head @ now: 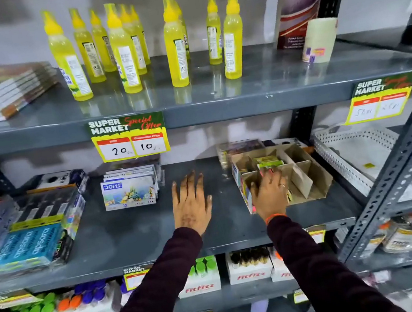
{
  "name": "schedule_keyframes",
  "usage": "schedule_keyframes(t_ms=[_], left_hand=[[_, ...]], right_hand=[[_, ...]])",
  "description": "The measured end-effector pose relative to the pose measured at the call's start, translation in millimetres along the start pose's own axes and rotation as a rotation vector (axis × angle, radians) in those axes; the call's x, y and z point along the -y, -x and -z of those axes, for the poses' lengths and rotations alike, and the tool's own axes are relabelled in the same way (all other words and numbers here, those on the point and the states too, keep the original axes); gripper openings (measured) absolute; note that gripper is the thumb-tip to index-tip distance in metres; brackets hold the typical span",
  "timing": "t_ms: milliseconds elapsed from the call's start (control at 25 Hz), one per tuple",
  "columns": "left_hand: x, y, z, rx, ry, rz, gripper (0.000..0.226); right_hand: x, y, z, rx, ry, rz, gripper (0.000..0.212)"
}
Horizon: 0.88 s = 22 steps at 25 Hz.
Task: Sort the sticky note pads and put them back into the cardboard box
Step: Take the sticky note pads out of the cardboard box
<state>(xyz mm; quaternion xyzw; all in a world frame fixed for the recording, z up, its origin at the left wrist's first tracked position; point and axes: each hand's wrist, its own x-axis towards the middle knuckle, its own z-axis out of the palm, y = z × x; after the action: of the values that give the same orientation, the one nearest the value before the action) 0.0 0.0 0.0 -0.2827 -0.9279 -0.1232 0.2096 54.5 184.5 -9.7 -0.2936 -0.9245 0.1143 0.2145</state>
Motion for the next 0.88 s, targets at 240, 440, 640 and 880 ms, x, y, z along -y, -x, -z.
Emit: schedule_keyframes(t_ms=[240,440,640,880], left_hand=[[0.4,6.6,-13.3,0.043,-0.001,0.020,0.054],[20.7,12.6,-20.1,0.071,0.056,0.086,0.054],[50.3,25.3,-27.2,0.105,0.073,0.168,0.056],[51.1,24.2,-27.7,0.124,0.093,0.183,0.056]], right_hand=[[-42.1,-17.3,0.9,0.216,-0.110,-0.236,0.067],[-42.5,-31.9,1.4,0.249,-0.115,-0.253,0.055],[-57.5,-48.7,10.4,0.280,-0.375,-0.358,0.044],[-50.0,-41.1,2.5,0.269,-0.247,-0.327,0.055]])
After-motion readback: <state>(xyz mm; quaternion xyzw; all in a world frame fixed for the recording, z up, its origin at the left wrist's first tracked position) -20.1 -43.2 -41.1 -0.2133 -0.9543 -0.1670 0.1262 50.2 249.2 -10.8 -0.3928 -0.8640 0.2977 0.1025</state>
